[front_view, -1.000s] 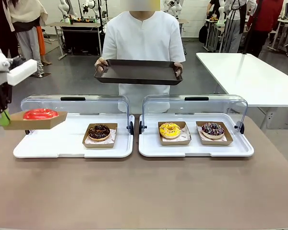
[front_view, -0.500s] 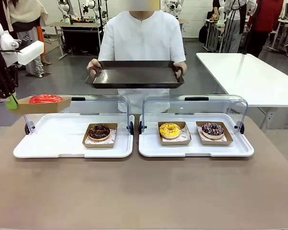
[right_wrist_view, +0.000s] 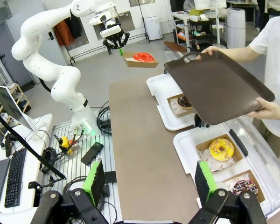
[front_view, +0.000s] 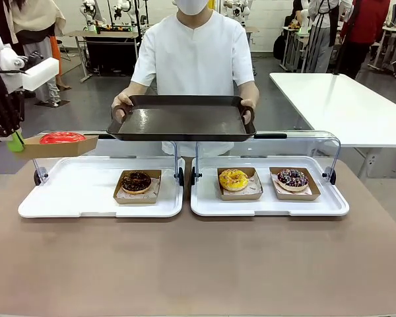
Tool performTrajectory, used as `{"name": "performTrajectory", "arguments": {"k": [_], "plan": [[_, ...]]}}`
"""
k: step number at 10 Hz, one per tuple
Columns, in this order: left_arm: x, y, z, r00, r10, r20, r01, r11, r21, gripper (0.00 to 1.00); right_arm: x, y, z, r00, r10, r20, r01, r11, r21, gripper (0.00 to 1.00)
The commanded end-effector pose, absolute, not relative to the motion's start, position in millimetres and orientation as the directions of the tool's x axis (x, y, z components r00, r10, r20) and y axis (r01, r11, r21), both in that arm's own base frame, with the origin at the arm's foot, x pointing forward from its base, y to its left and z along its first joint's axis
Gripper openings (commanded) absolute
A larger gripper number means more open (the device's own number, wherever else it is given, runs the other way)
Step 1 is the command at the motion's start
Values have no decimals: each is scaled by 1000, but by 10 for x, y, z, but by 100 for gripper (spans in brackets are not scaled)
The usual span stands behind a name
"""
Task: Provide the desired donut to the person.
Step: Place the picked Paper togo box onto the Handle tray extended by the person.
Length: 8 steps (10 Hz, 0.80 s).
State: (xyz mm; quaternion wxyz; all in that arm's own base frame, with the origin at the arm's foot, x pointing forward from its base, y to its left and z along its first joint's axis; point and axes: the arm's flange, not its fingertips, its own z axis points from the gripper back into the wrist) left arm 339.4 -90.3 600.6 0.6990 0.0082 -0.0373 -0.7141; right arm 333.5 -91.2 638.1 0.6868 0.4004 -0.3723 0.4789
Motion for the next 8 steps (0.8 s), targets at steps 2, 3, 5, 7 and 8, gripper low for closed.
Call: {"name": "performTrajectory", "arguments": {"k": [2, 3, 5, 7, 8], "plan": [[3381, -932, 6036, -9, -999, 34, 997, -6, 71, 0, 3334, -923, 6382, 263, 358, 896, -957, 212, 197, 100], [3381, -932, 6036, -9, -999, 34, 997, -6, 71, 0, 3334, -923, 6382, 263, 358, 896, -957, 212, 197, 100], [3381, -932, 6036, -9, -999, 34, 997, -6, 71, 0, 3334, -923, 6382, 263, 358, 896, -957, 212, 197, 100], [3381, -932, 6036, -9, -999, 34, 997, -6, 71, 0, 3334, -923, 6382, 263, 358, 896, -957, 212, 197, 100], [3381, -932, 6036, -9, -999, 34, 997, -6, 71, 0, 3334, -923, 6382, 263, 358, 896, -957, 212, 197, 100]]}}
